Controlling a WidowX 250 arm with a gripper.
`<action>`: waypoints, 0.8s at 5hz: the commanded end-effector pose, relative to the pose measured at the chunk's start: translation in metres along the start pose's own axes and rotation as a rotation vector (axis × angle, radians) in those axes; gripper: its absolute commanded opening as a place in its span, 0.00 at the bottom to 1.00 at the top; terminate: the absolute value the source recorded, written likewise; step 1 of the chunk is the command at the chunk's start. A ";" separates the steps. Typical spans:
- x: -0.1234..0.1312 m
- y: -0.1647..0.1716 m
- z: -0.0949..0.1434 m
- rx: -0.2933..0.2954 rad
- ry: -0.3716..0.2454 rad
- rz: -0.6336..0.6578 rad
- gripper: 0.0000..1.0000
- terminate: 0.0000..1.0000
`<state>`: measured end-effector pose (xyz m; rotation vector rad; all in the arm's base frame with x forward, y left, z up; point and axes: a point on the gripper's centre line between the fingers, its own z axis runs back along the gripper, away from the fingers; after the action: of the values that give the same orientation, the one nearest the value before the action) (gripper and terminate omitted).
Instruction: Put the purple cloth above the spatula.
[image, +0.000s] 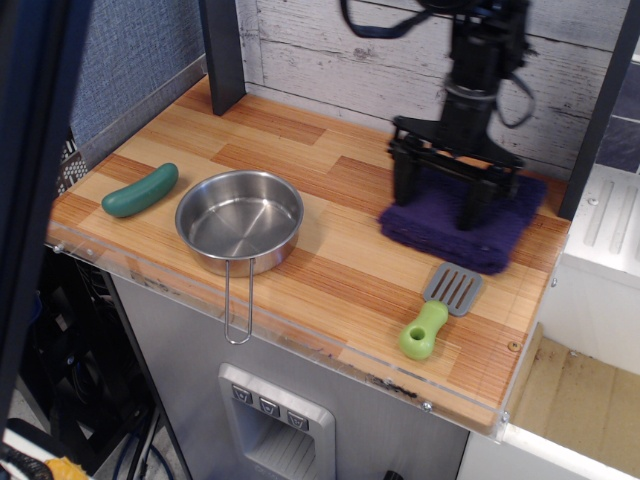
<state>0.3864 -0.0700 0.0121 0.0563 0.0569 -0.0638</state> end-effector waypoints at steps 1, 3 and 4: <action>0.001 0.009 0.018 0.014 -0.065 0.058 1.00 0.00; 0.005 0.043 0.086 -0.020 -0.189 0.118 1.00 0.00; 0.009 0.050 0.121 -0.044 -0.255 0.118 1.00 0.00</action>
<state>0.4021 -0.0320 0.1015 0.0129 -0.1065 0.0428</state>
